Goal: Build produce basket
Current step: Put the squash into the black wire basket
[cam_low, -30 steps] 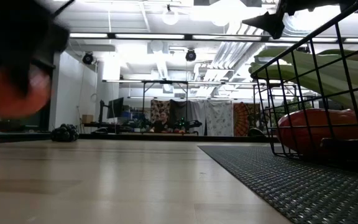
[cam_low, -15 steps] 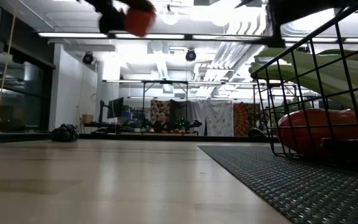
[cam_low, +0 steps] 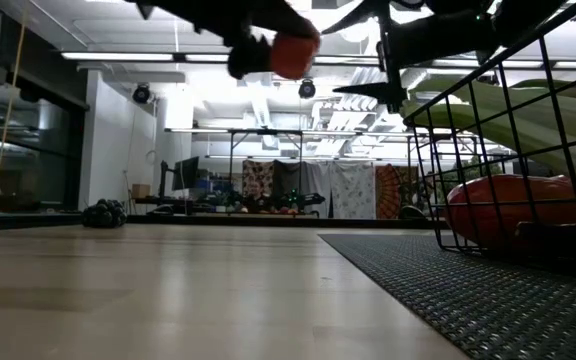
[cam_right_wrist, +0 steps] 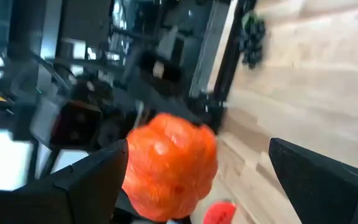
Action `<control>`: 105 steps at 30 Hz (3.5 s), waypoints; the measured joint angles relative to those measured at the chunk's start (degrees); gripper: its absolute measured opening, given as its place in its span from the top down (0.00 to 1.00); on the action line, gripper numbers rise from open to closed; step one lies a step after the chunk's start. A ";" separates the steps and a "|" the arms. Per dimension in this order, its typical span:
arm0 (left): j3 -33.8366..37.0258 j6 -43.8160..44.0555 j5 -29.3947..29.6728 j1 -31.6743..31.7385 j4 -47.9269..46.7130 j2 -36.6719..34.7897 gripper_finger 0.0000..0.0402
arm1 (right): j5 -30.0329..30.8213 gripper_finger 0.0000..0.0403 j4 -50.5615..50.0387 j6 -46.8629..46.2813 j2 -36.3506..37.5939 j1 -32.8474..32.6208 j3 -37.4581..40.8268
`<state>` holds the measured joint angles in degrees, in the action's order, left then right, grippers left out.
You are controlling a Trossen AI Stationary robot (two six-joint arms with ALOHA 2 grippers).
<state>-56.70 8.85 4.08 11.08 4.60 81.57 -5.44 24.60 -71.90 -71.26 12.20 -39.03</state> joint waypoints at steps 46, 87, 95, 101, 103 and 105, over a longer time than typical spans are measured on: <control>-7.83 0.08 2.78 -0.05 14.24 11.03 0.16 | 7.85 0.06 13.38 -8.80 -3.57 -8.57 -0.02; -2.31 9.83 -5.33 3.22 -8.61 -21.36 0.07 | 1.07 0.22 -4.94 25.94 11.86 -2.79 0.09; 18.39 15.57 8.13 -2.84 16.75 -31.57 0.07 | 0.52 0.22 -11.13 35.47 18.63 -2.79 0.07; 21.52 18.00 11.20 -3.32 18.36 -33.25 0.07 | -5.95 0.22 -10.13 32.48 19.67 -2.93 -0.23; 21.52 18.00 11.29 -3.31 18.70 -33.28 0.07 | -9.85 0.22 -12.66 30.28 19.62 -4.41 -2.75; 21.50 18.00 11.29 -3.31 18.68 -33.29 0.07 | -11.21 0.22 -20.63 30.52 19.62 -7.94 -7.41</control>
<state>-35.20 26.85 15.38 7.77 23.29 48.27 -16.66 3.97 -41.38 -51.64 4.27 -46.43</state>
